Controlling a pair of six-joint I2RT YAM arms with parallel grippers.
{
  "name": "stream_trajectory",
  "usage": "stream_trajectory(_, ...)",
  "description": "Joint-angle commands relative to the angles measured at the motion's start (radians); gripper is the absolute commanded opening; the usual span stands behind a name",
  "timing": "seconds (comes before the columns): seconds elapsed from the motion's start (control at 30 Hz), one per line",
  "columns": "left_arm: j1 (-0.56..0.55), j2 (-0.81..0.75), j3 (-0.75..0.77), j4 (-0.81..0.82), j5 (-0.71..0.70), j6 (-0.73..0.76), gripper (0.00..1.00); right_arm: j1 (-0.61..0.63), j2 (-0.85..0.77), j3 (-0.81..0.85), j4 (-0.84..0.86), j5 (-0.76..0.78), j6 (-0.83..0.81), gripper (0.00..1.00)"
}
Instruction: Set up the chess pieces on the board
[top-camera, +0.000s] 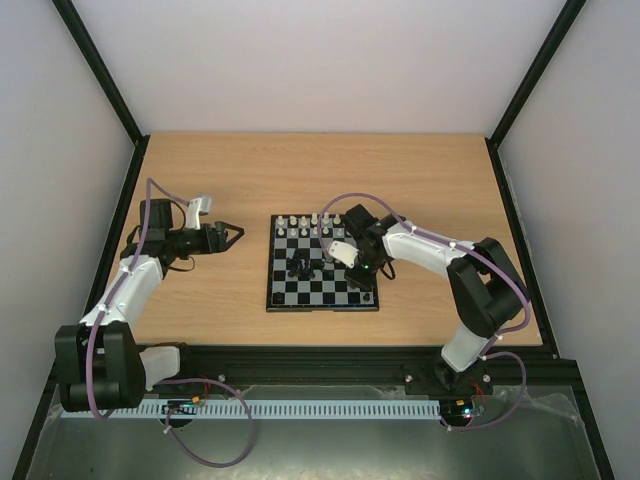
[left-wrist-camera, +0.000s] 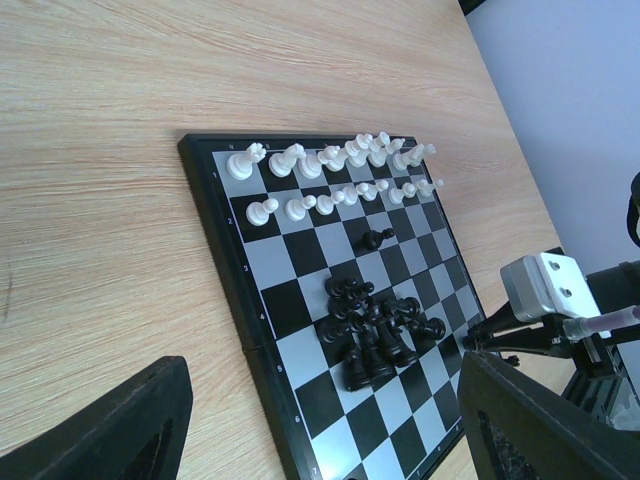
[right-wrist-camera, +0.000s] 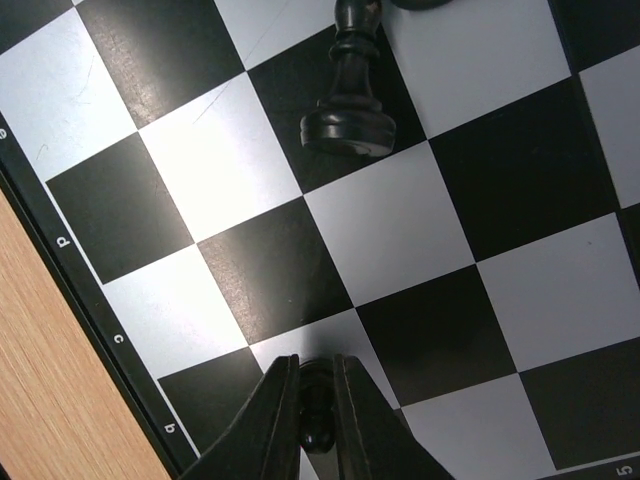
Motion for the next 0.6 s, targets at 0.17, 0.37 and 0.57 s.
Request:
stream_trajectory(0.17,0.007,0.007,-0.009,0.018,0.012,-0.002,0.76,-0.003,0.011,-0.005,-0.023,0.015,-0.006,0.20)
stream_trajectory(0.37,0.012,0.011,-0.001,0.006,-0.002,-0.001,0.80,-0.004,-0.017,0.094,-0.102,0.000,-0.021,0.27)
stream_trajectory(0.57,0.059,0.035,-0.009,0.015,-0.034,-0.078,0.98,-0.004,-0.006,0.220,-0.127,-0.027,0.008,0.27)
